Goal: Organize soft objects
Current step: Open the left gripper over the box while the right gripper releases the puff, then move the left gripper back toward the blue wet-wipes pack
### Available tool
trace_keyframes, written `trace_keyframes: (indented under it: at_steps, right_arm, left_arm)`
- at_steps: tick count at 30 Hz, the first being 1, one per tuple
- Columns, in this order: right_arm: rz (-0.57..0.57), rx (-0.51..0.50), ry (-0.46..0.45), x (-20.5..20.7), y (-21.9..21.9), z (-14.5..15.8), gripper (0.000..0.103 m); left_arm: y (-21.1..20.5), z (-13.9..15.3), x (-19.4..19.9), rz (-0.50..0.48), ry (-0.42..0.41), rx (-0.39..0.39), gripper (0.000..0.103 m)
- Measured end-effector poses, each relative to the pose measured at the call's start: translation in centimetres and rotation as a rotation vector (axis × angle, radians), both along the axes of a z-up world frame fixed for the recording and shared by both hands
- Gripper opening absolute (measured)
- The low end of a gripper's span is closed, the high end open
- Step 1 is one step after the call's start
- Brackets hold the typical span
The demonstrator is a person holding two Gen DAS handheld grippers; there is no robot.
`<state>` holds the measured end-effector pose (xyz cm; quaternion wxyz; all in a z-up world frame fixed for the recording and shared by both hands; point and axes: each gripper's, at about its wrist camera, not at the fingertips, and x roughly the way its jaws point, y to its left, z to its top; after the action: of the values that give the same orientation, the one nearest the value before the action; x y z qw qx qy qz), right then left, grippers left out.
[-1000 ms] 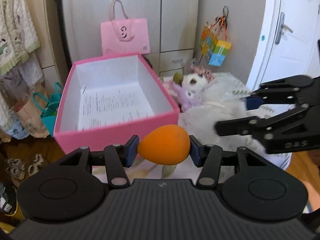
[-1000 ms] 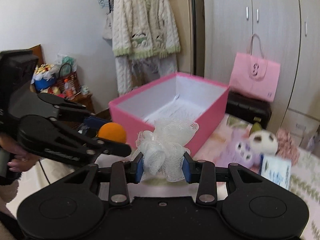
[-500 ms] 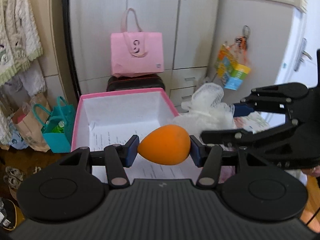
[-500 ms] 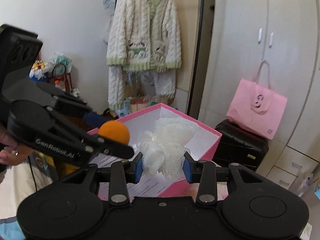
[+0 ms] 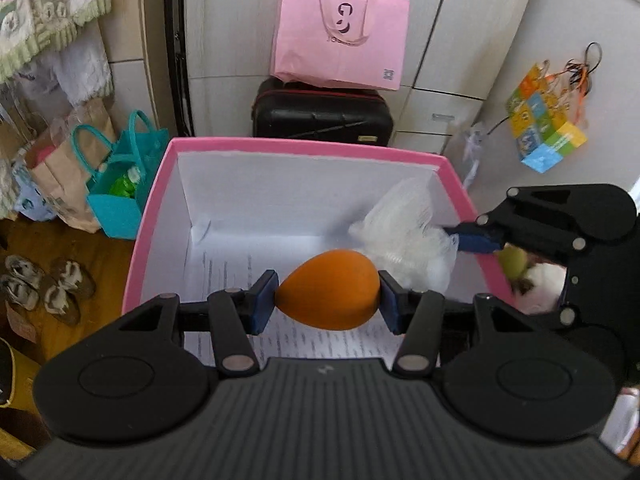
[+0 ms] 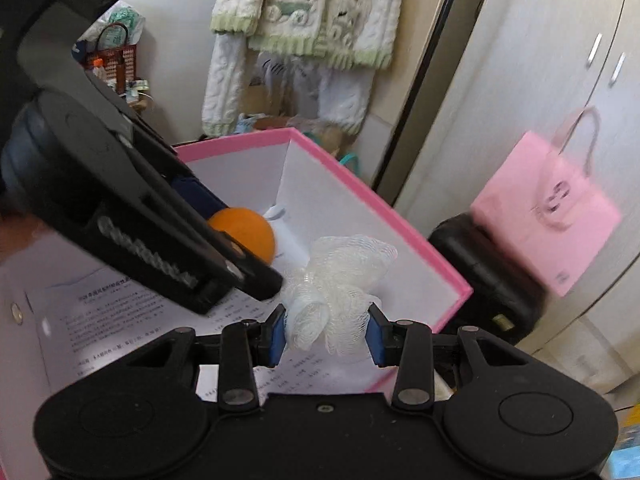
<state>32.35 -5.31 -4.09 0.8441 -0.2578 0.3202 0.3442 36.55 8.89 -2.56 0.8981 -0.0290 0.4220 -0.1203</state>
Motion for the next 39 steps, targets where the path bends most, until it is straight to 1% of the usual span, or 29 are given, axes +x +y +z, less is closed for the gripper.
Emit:
trace_keyframes:
  at_steps: [1,3,4,8,9,10,11,12,14,16,21,23,26,29,31,33,35,39]
  right_arm:
    - [0.021,-0.020,-0.001,0.1,0.3,-0.2,0.045]
    - [0.050,-0.092,-0.038,0.2,1.0,-0.8,0.046]
    - [0.053,-0.117,-0.038,0.3,1.3,-1.0,0.047]
    - [0.076,-0.148,-0.013,0.6,1.7,-1.6,0.048]
    - [0.075,-0.155,-0.014,0.7,1.9,-1.7,0.052]
    - [0.073,-0.159,-0.022,0.9,2.0,-1.7,0.052]
    - [0.073,-0.158,-0.027,1.0,1.9,-1.7,0.059]
    - [0.076,-0.151,-0.026,1.0,1.8,-1.6,0.062]
    - [0.081,-0.137,-0.027,0.7,1.6,-1.5,0.063]
    - [0.075,-0.122,-0.037,0.2,1.4,-1.2,0.064]
    - [0.019,0.000,-0.007,-2.3,0.0,0.4,0.066]
    - [-0.001,0.031,-0.017,-3.6,-0.5,1.1,0.066]
    - [-0.029,0.050,-0.043,-5.5,-0.9,1.9,0.067]
    - [-0.038,0.065,-0.066,-7.4,-1.4,3.0,0.068]
    - [-0.052,0.073,-0.064,-8.4,-1.8,3.7,0.068]
    - [-0.091,0.091,-0.050,-9.3,-2.0,4.5,0.069]
    - [-0.110,0.101,-0.042,-10.6,-2.0,5.2,0.069]
    - [-0.123,0.101,-0.050,-13.9,-2.4,6.6,0.071]
  left_arm:
    - [-0.2,-0.2,0.3,0.005,0.000,0.010,0.052]
    - [-0.5,-0.6,1.0,0.018,0.009,0.004,0.052]
    - [-0.5,-1.0,1.4,0.027,0.017,0.003,0.052]
    - [-1.1,-2.6,2.7,0.038,0.045,0.053,0.052]
    - [-1.0,-2.8,2.9,0.043,0.053,0.050,0.053]
    - [-0.9,-3.1,3.2,0.050,0.062,0.047,0.056]
    - [-0.9,-3.0,3.2,0.056,0.064,0.046,0.061]
    - [-0.9,-2.9,3.0,0.055,0.050,0.050,0.063]
    - [-1.0,-2.3,2.4,0.011,0.000,0.046,0.072]
    - [-0.9,-1.5,1.7,-0.028,-0.045,0.028,0.073]
    - [-0.3,0.7,-0.7,-0.102,-0.074,0.010,0.074]
    - [-0.1,1.7,-2.1,-0.119,-0.082,0.017,0.074]
    - [0.3,2.9,-4.2,-0.139,-0.069,0.019,0.074]
    - [0.5,4.0,-6.4,-0.152,-0.090,0.049,0.074]
    - [0.6,4.7,-7.8,-0.156,-0.098,0.067,0.074]
    - [0.5,5.4,-9.1,-0.169,-0.109,0.090,0.074]
    - [0.5,6.2,-10.9,-0.189,-0.136,0.106,0.074]
    - [0.6,7.8,-14.1,-0.219,-0.168,0.109,0.074]
